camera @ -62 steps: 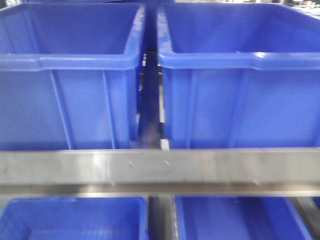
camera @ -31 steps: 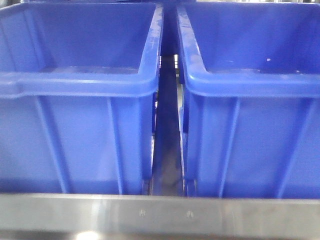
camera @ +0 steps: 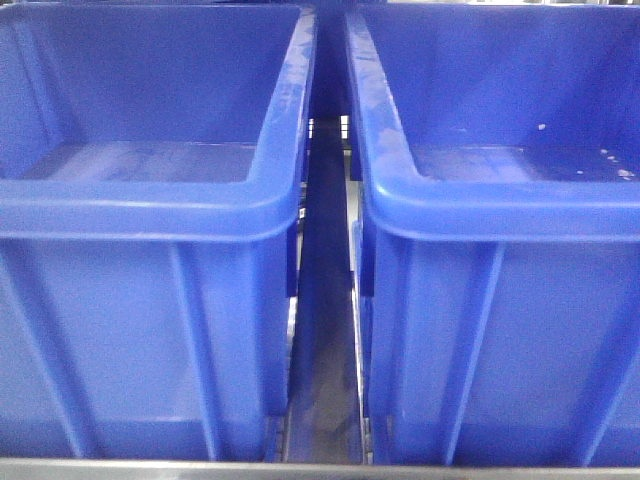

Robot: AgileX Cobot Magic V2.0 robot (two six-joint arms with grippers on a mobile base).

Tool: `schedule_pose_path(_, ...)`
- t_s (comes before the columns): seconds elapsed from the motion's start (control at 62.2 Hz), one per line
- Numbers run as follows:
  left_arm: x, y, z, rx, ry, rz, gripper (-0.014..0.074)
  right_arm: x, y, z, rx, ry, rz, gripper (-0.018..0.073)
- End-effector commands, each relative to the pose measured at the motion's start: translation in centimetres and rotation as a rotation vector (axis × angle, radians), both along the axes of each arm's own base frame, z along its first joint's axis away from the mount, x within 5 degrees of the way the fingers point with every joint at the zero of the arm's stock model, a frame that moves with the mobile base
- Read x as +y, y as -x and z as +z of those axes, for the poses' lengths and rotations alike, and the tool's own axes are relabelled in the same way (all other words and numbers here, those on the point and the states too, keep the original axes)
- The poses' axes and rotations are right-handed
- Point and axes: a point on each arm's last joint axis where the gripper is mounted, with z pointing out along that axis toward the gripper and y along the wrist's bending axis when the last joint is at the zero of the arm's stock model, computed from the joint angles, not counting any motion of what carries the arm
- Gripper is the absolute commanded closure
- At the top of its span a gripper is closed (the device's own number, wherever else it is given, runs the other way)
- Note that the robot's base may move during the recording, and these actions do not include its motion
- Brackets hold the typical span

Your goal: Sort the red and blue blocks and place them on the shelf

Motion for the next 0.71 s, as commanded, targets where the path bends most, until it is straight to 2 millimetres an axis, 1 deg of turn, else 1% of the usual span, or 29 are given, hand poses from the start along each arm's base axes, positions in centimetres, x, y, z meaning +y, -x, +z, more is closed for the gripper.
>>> schedule_pose_path(0.0, 0.03, 0.12, 1.78, -0.113, 0.025, 0.000, 0.0465, -0.11, 0.00, 1.64, -0.107, -0.004, -0.012, 0.0504)
schedule_pose_path(0.691, 0.03, 0.12, 1.78, -0.113, 0.025, 0.000, 0.0465, -0.11, 0.00, 1.64, -0.107, -0.004, -0.012, 0.0504)
